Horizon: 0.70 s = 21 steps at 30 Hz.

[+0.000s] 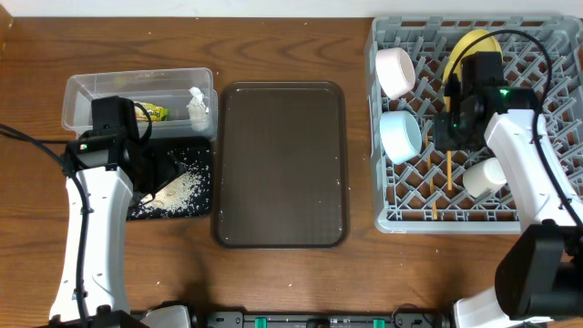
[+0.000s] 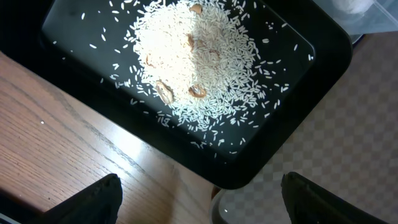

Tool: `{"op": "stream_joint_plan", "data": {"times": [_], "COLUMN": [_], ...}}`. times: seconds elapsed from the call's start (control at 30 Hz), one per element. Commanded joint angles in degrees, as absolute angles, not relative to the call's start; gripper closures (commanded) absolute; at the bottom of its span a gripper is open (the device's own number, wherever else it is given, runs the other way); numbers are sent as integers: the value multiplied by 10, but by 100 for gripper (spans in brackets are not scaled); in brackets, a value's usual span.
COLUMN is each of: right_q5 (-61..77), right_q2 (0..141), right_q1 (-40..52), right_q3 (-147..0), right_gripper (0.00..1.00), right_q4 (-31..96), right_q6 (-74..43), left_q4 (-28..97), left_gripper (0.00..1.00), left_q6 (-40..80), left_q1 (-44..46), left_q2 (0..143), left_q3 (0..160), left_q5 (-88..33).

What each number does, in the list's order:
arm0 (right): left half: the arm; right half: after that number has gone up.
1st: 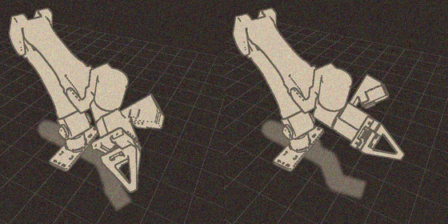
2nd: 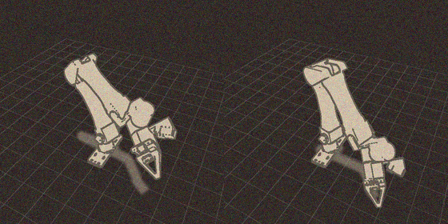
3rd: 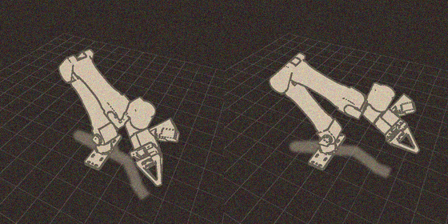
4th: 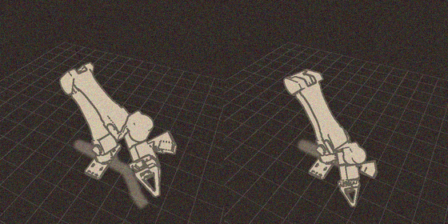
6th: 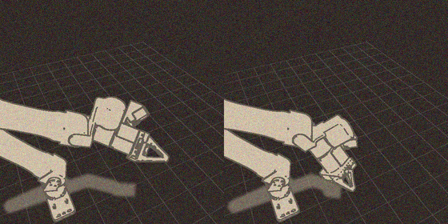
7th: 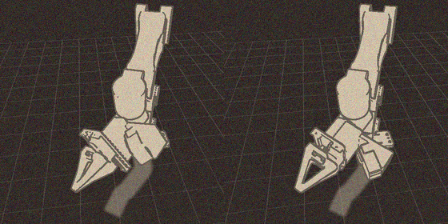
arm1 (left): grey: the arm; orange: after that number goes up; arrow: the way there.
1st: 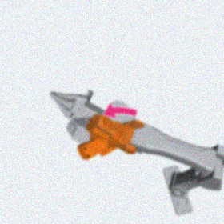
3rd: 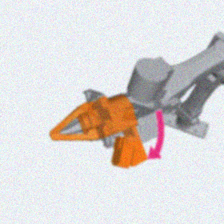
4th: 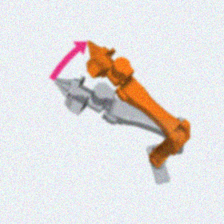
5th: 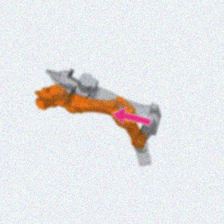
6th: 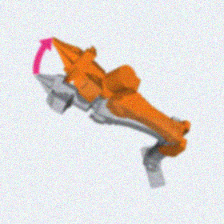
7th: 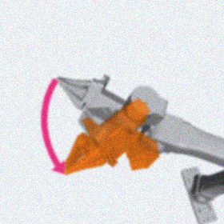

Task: Sort waste into correct bins and load items into the dishwasher rack
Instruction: 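Insert the second chopstick into the rack with the right gripper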

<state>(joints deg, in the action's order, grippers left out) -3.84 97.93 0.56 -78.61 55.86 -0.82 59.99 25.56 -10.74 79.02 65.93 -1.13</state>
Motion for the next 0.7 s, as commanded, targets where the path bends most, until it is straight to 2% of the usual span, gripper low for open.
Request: {"op": "stream_joint_plan", "data": {"times": [0.0, 0.03, 0.13, 0.17, 0.3, 0.4, 0.5, 0.67], "right_q5": [-36, -32, 2, 18, 76, 130, 158, 157], "right_q2": [981, 981, 978, 976, 957, 938, 921, 898], "right_q1": [0, 1, 0, -1, -8, -12, -11, -14], "right_q3": [-784, -784, -787, -787, -788, -788, -788, -787], "right_gripper": [87, 80, 41, 36, 30, 18, 13, 1], "right_q4": [551, 550, 550, 548, 527, 495, 471, 514], "right_q6": [5, 5, 4, 3, -4, -3, 8, 6], "left_q4": [602, 602, 598, 594, 569, 543, 530, 575], "left_gripper": [15, 12, 10, 9, 8, 7, 5, 3], "left_q6": [260, 260, 247, 236, 161, 114, 84, 61], "left_q1": [-110, -110, -109, -108, -87, -58, -26, 3], "left_q2": [790, 790, 790, 790, 790, 790, 790, 790], "left_q3": [657, 657, 657, 657, 657, 657, 657, 657], "left_q5": [-8, -8, -8, -9, -52, -85, -86, -86]}}
